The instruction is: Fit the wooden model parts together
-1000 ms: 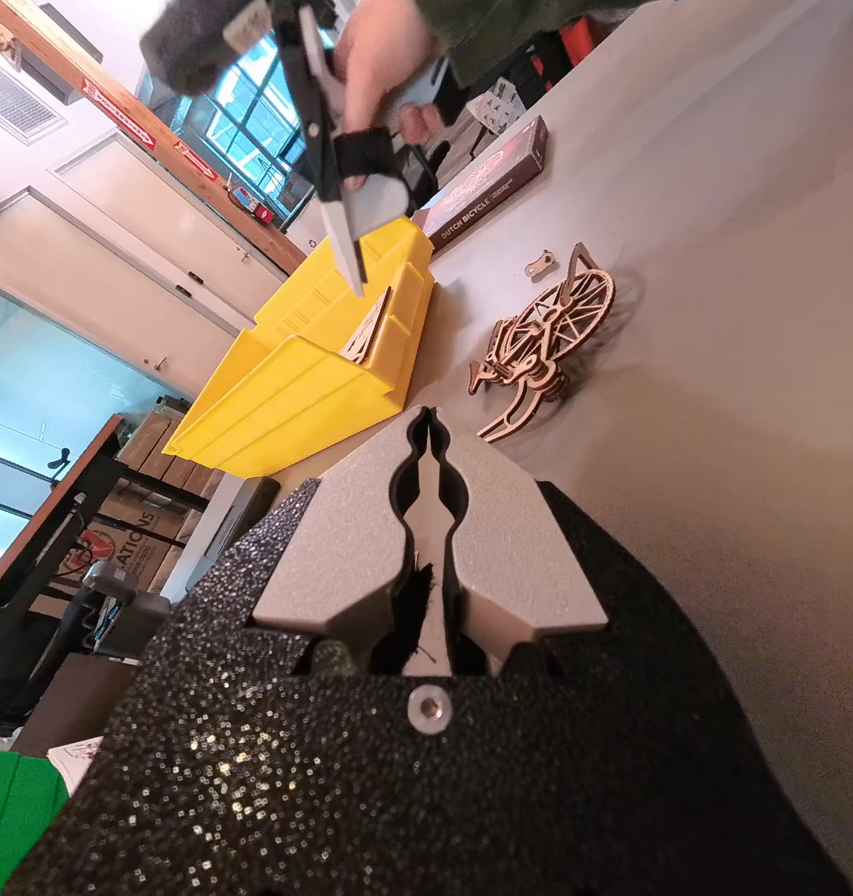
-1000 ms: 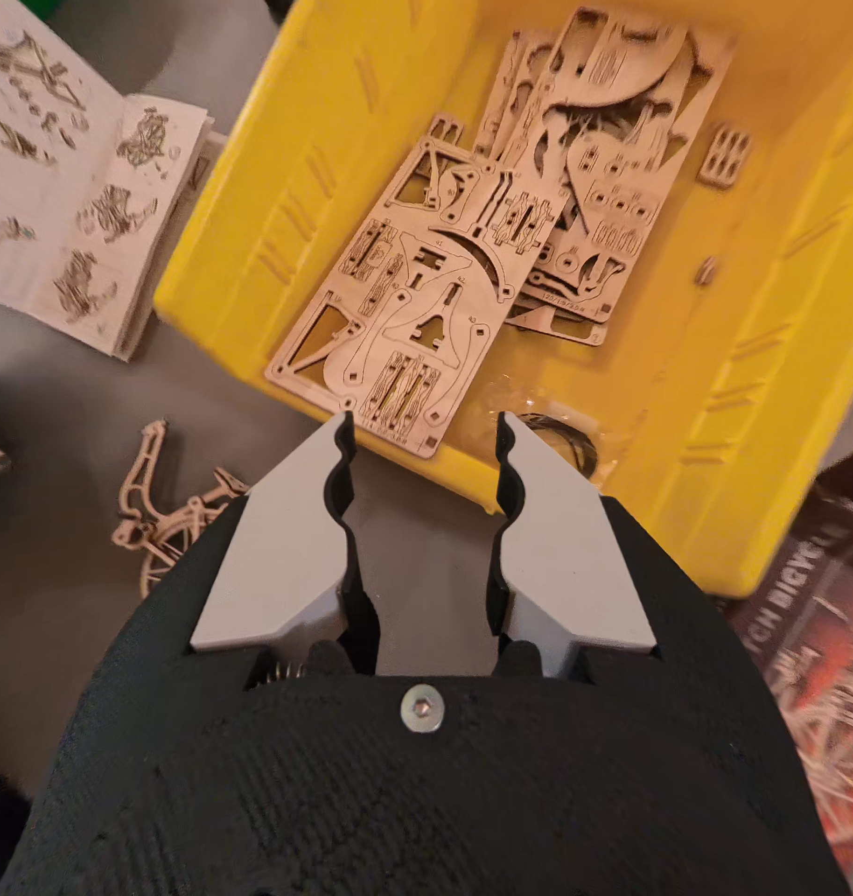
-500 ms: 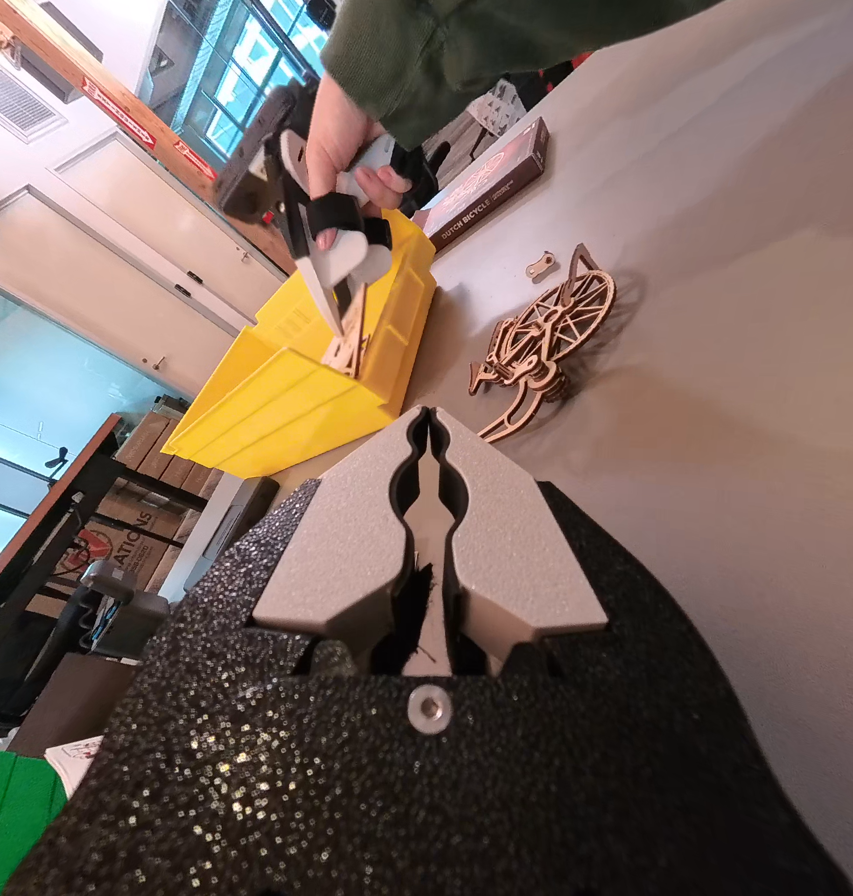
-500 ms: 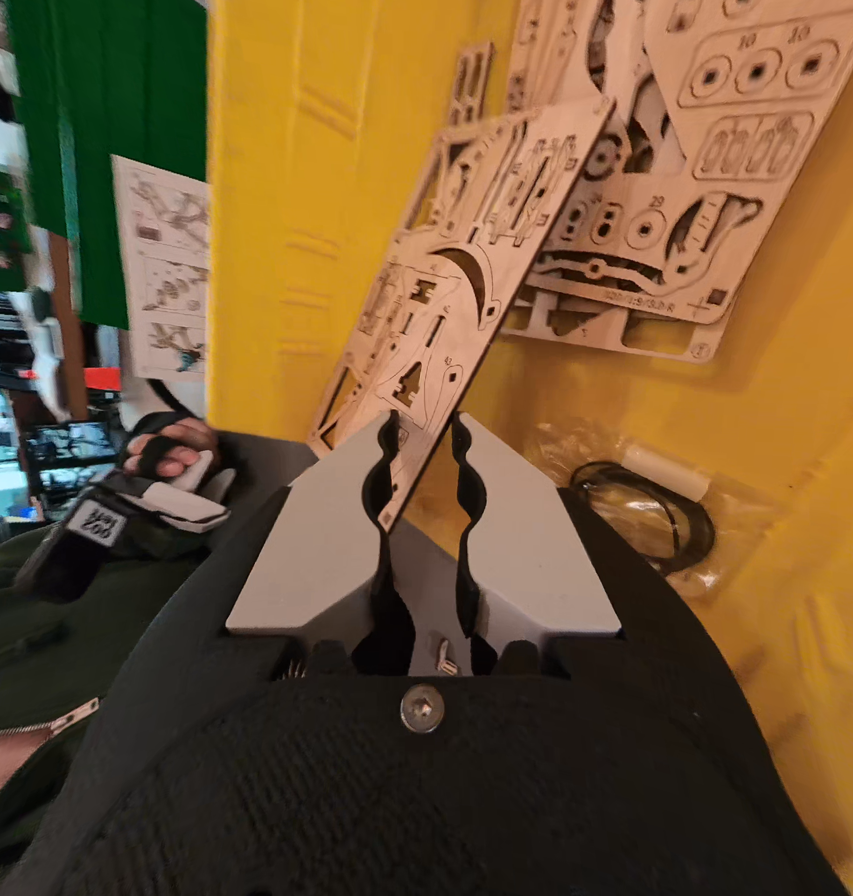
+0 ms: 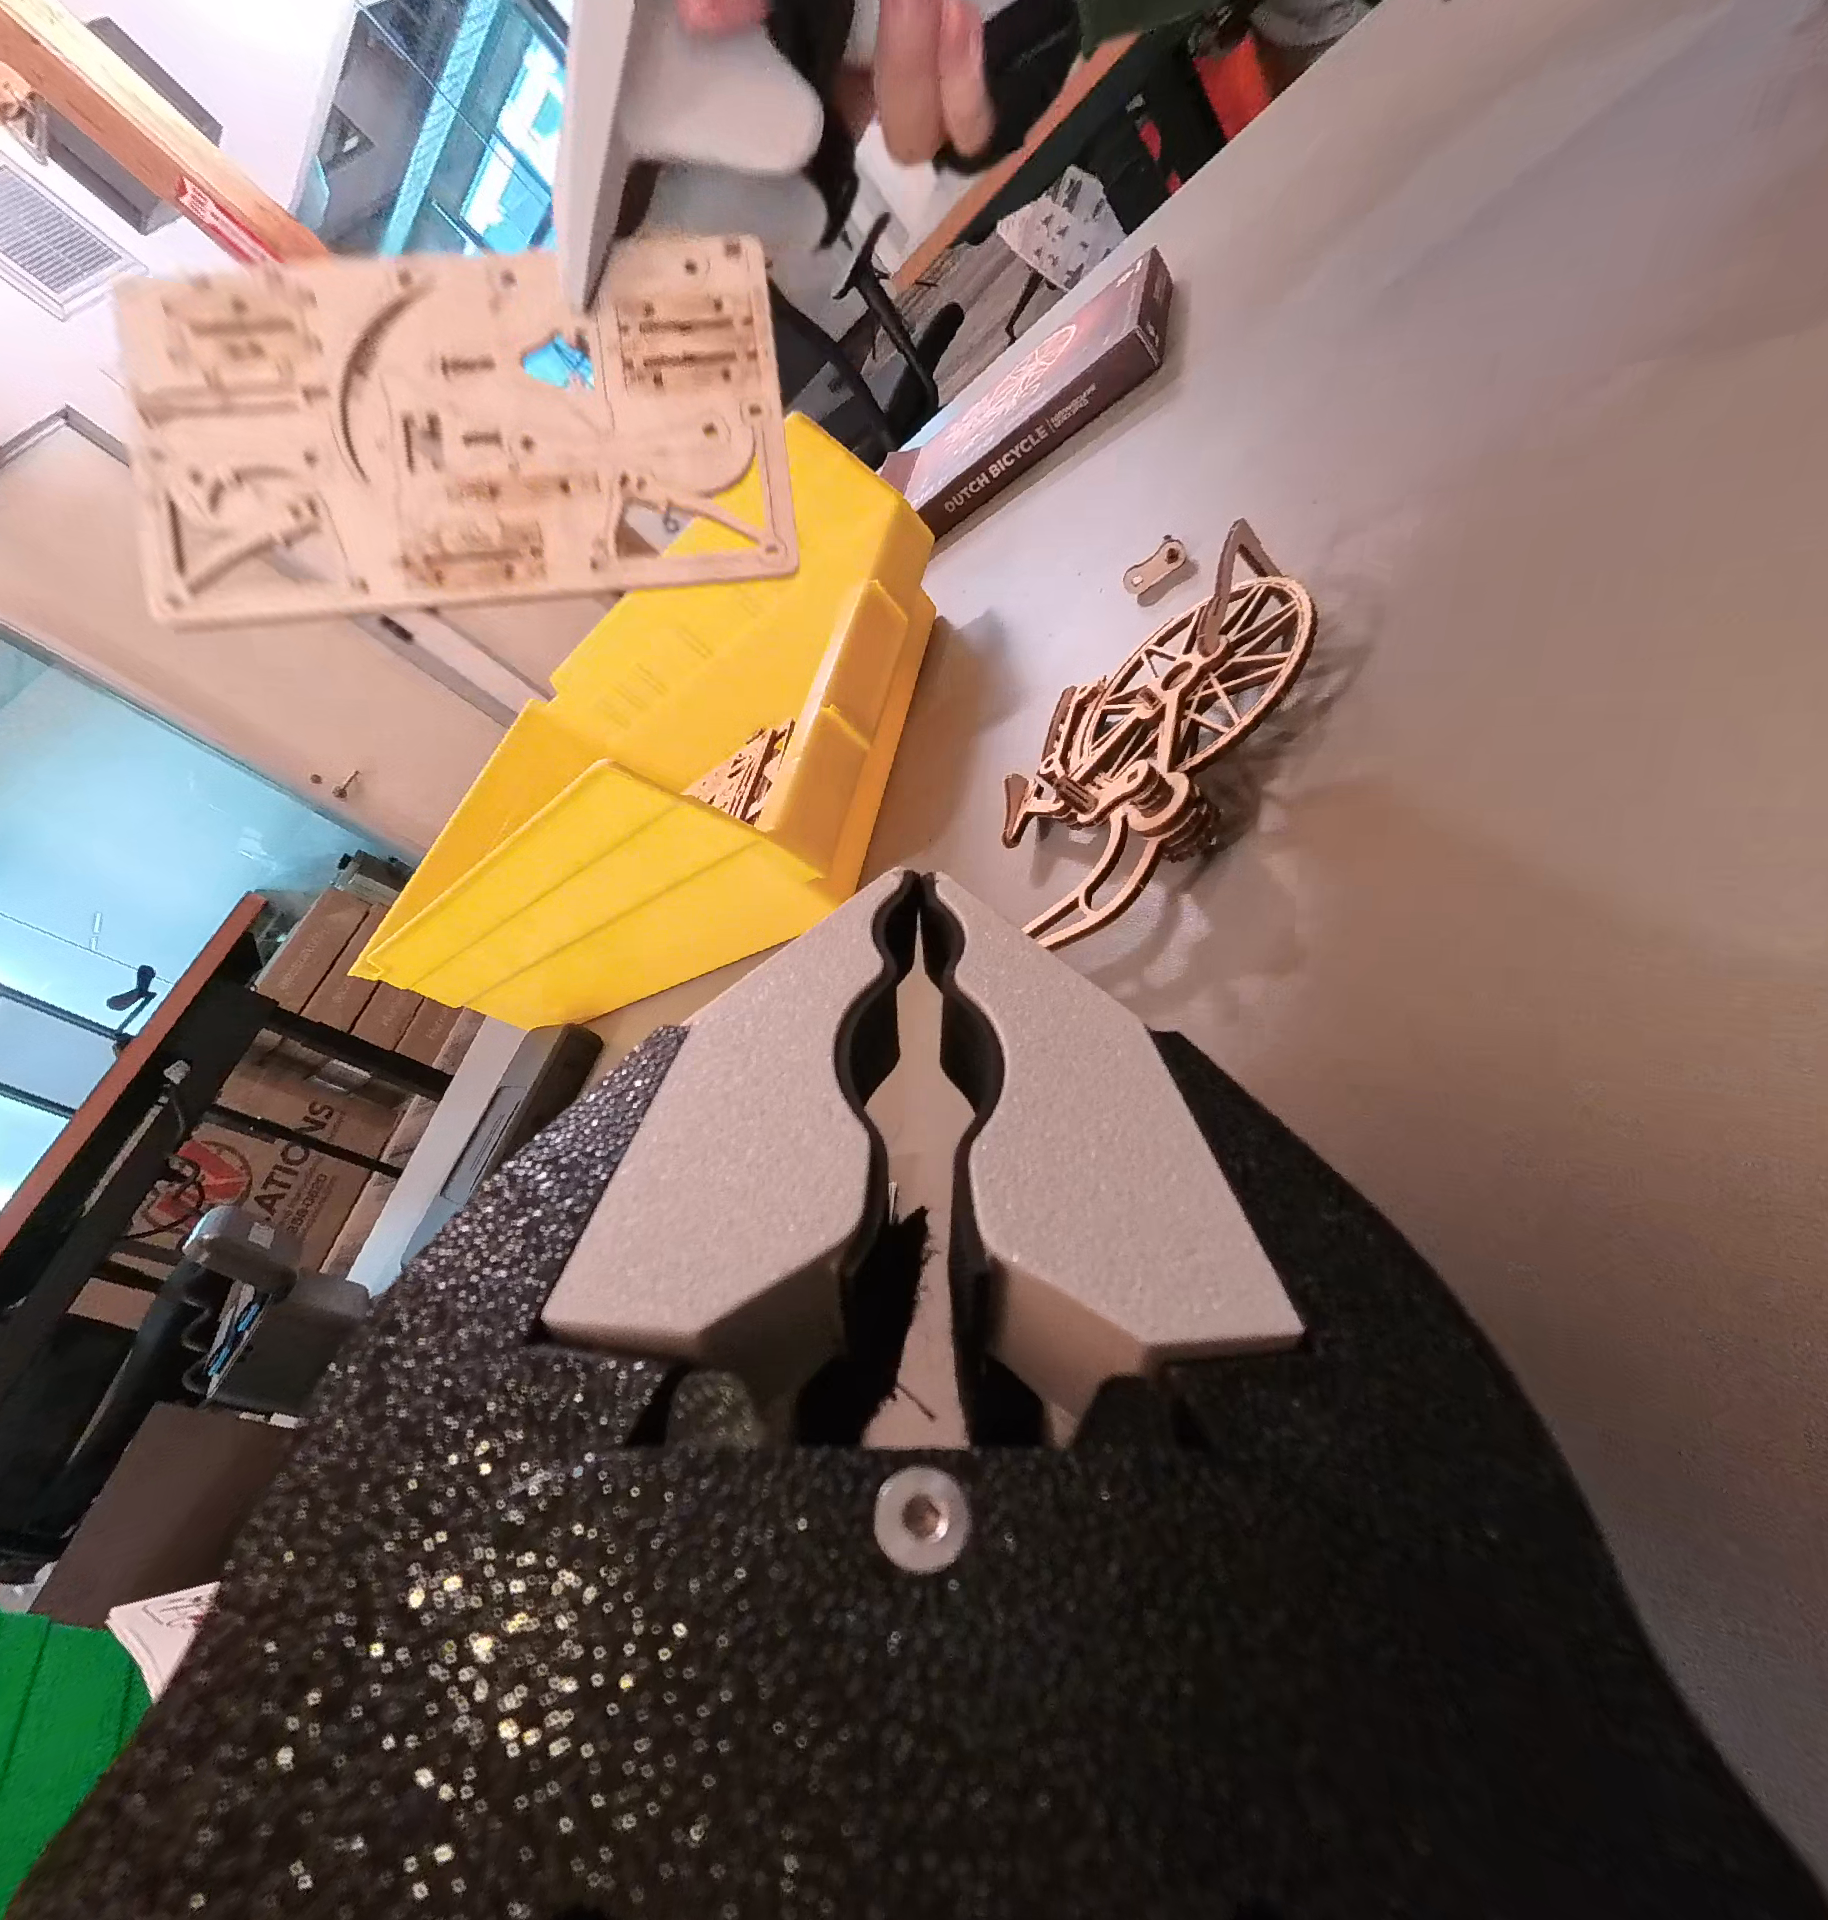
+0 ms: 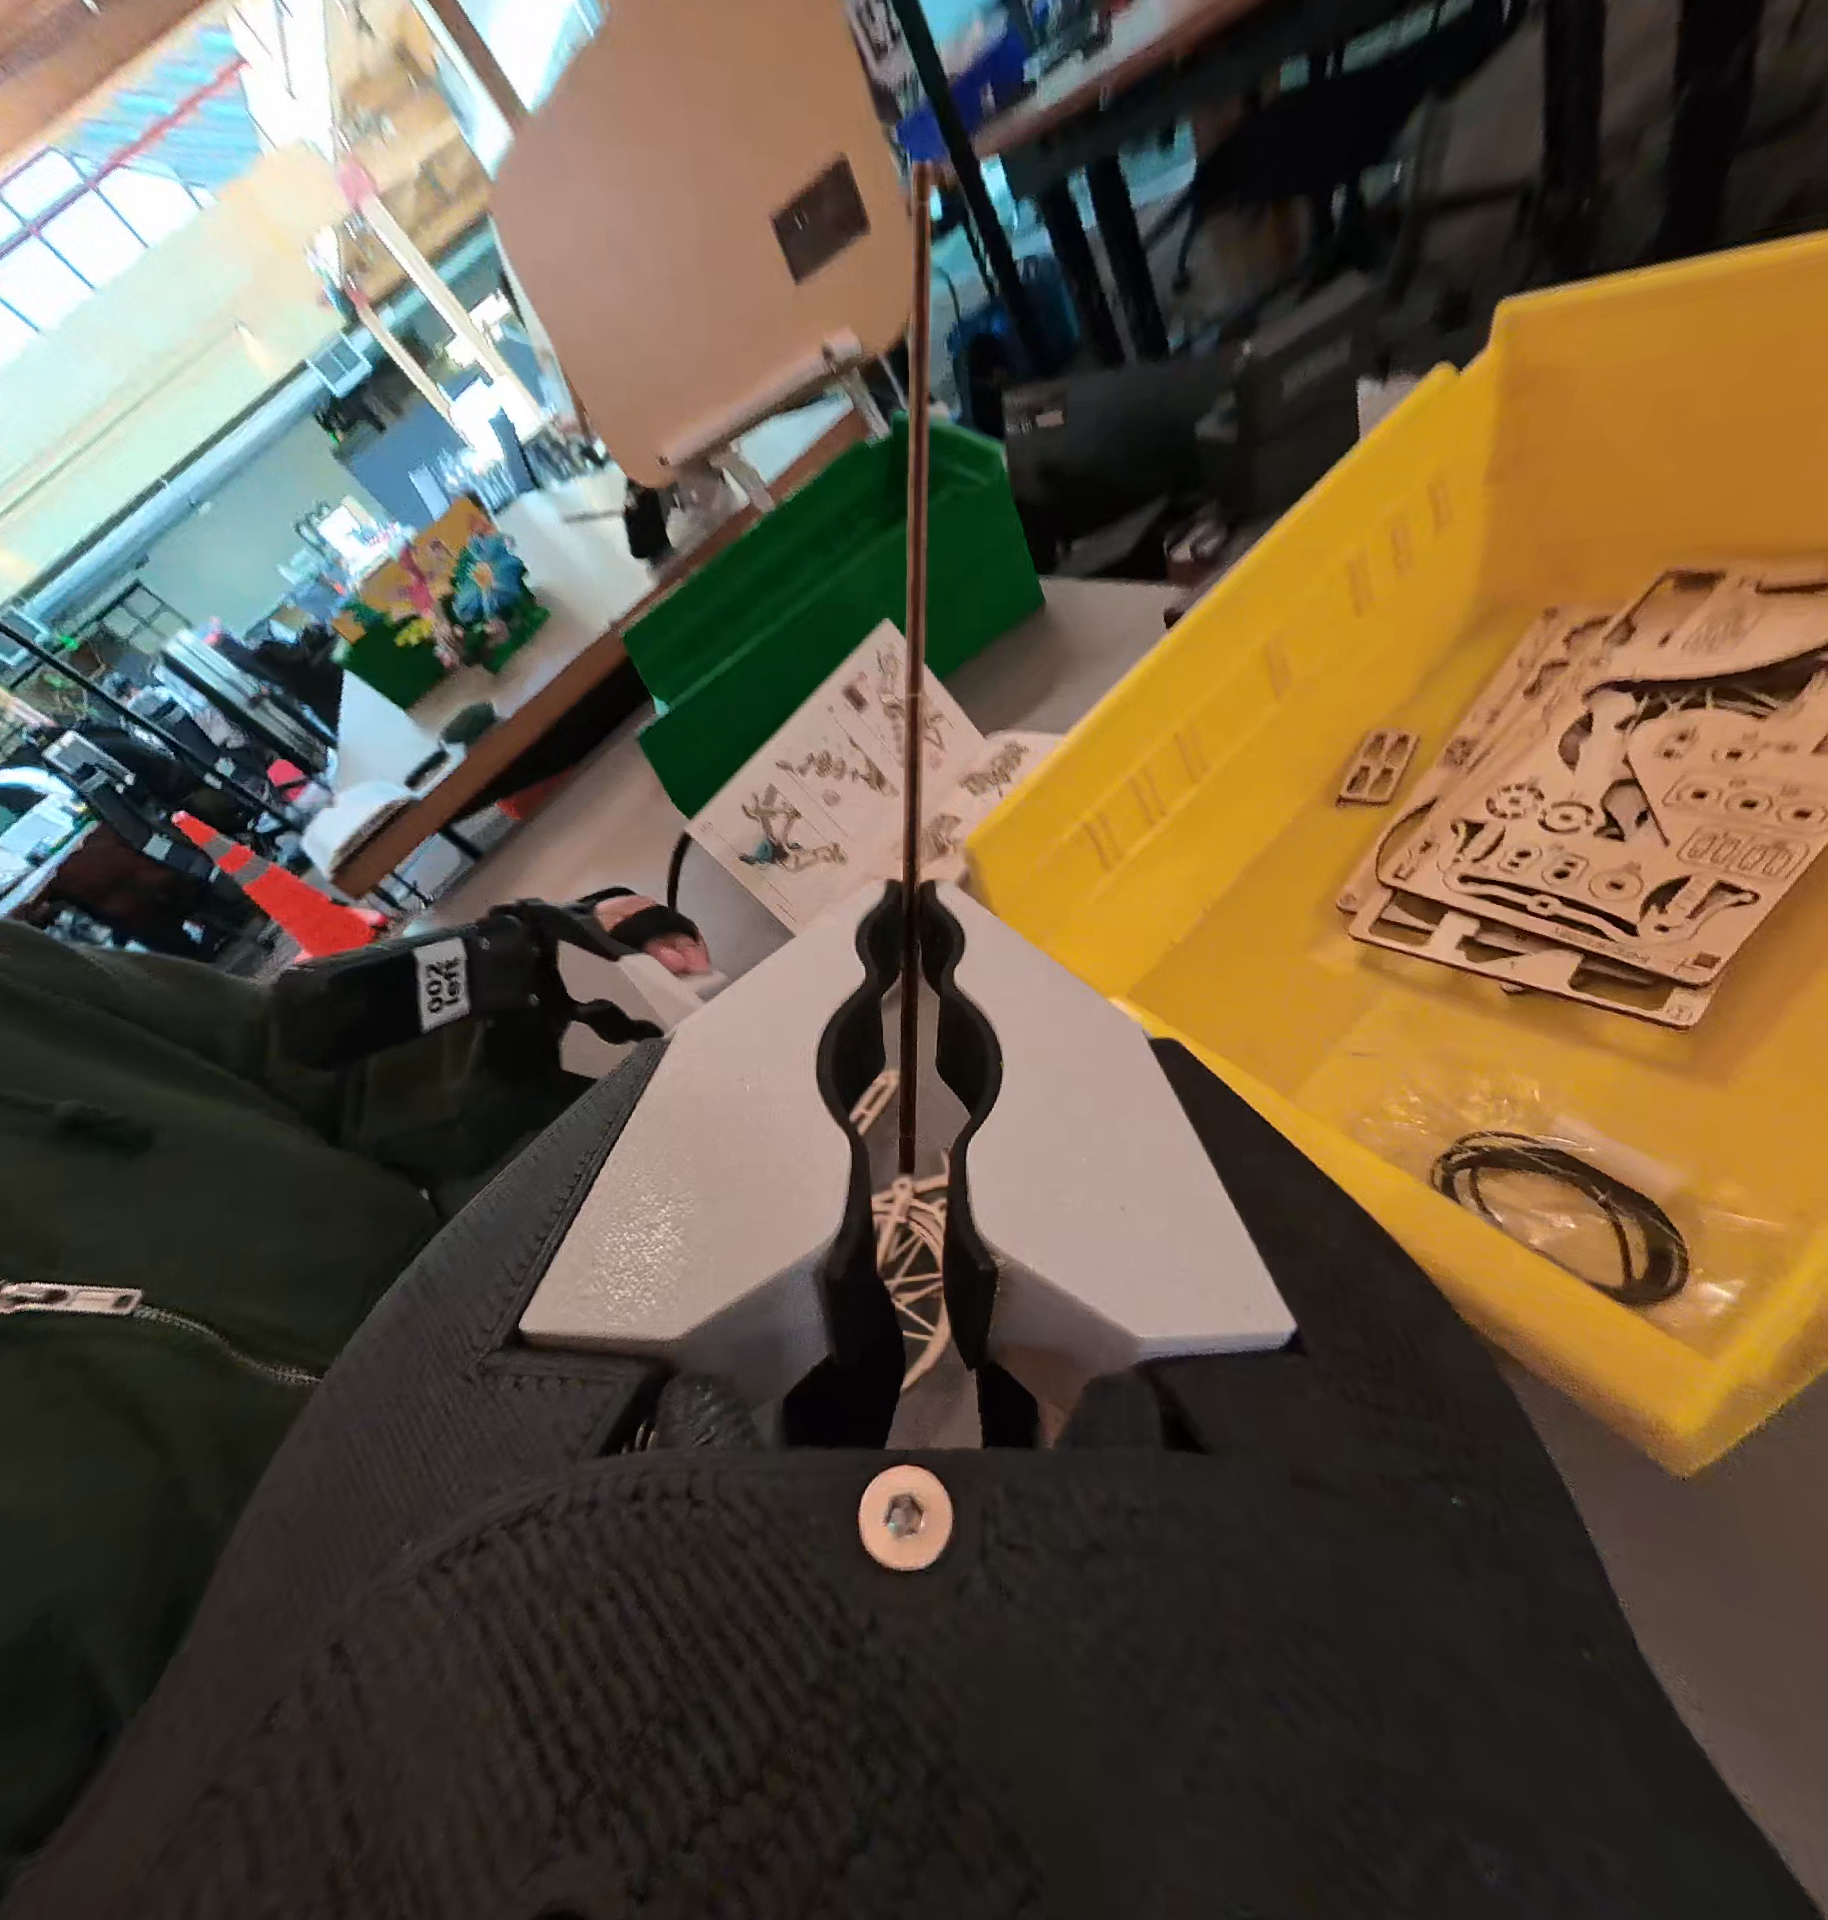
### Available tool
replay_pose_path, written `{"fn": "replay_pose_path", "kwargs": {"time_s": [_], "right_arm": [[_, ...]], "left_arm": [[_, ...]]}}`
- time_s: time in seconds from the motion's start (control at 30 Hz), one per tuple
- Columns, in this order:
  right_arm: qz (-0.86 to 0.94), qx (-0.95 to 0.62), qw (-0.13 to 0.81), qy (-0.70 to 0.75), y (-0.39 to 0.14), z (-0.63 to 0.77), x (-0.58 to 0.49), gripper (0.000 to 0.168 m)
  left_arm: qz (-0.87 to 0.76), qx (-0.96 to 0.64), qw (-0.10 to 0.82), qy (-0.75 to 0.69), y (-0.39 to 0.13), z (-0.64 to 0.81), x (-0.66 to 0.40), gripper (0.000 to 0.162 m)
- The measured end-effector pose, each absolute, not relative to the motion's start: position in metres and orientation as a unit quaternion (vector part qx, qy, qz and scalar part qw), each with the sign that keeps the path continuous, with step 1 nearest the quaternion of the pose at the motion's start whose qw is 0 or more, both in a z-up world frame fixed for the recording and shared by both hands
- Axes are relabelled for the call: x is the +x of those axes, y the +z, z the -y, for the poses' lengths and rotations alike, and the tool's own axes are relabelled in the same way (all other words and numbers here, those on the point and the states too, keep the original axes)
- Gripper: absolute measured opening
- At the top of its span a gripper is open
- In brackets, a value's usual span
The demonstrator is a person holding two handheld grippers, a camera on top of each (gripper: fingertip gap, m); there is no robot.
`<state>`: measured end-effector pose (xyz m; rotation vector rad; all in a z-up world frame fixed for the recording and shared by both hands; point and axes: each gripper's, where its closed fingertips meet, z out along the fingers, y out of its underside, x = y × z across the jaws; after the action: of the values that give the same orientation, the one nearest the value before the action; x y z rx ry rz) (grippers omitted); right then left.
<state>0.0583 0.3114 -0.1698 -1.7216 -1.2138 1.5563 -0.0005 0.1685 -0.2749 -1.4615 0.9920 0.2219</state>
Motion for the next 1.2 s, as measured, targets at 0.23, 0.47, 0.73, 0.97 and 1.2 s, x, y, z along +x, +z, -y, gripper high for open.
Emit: {"fn": "replay_pose_path", "kwargs": {"time_s": [0.23,0.47,0.73,0.97,1.2], "right_arm": [[0.415,-0.586,0.316,0.620,-0.141,-0.284,0.075,0.001],[0.386,-0.561,0.344,0.647,-0.129,-0.272,0.084,0.001],[0.374,-0.564,0.328,0.659,-0.134,-0.269,0.078,0.001],[0.376,-0.557,0.316,0.670,-0.134,-0.261,0.068,0.001],[0.414,-0.551,0.293,0.663,-0.124,-0.250,0.035,0.000]], "left_arm": [[-0.438,-0.635,0.628,0.103,-0.275,-0.168,0.001,0.000],[-0.437,-0.636,0.628,0.102,-0.275,-0.169,0.001,0.000],[-0.434,-0.634,0.632,0.104,-0.274,-0.171,0.001,0.000],[-0.434,-0.634,0.632,0.102,-0.274,-0.171,0.002,0.000],[-0.437,-0.634,0.631,0.093,-0.274,-0.173,0.007,0.000]]}}
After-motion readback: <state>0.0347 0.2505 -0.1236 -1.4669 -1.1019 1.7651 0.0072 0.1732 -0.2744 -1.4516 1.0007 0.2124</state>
